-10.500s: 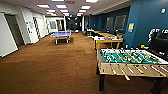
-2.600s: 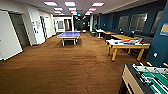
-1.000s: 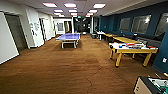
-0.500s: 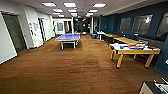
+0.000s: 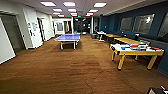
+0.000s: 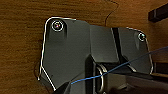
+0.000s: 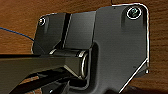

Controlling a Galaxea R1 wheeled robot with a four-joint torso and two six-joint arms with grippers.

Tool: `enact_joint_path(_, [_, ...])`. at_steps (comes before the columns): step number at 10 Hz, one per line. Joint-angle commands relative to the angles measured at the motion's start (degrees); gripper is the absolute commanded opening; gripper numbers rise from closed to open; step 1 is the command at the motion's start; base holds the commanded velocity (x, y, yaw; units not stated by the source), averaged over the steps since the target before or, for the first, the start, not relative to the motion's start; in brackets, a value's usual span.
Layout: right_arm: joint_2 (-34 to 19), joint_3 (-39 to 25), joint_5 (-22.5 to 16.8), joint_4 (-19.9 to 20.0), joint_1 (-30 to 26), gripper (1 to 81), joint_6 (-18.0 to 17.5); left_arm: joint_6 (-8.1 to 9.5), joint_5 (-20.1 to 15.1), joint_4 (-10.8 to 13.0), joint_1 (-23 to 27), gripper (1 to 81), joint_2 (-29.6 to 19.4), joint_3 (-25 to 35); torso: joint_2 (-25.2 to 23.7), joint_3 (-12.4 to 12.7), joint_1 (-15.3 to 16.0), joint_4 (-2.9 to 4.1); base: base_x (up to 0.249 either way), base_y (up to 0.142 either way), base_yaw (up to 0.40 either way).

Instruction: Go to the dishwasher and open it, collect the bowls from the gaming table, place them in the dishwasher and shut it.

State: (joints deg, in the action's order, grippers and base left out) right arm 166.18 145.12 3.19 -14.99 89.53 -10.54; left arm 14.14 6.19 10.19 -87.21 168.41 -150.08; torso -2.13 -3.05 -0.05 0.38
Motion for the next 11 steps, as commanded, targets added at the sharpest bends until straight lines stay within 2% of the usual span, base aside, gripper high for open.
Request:
enact_joint_path(1, [-0.3, -0.37, -2.67, -0.12, -2.46, 81.1, 0.09, 0.01, -2.41, -0.26, 2.78, 81.1, -0.53, 0.13, 0.0, 0.0, 0.05, 0.0, 0.219, 0.0, 0.0])
enact_joint_path(11, [-0.04, -0.11, -2.58, -0.21, -2.29, 81.1, 0.0, 0.01, -2.41, -0.17, 2.7, 81.1, -0.27, 0.13, 0.0, 0.0, 0.05, 0.02, 0.224, 0.0, 0.0])
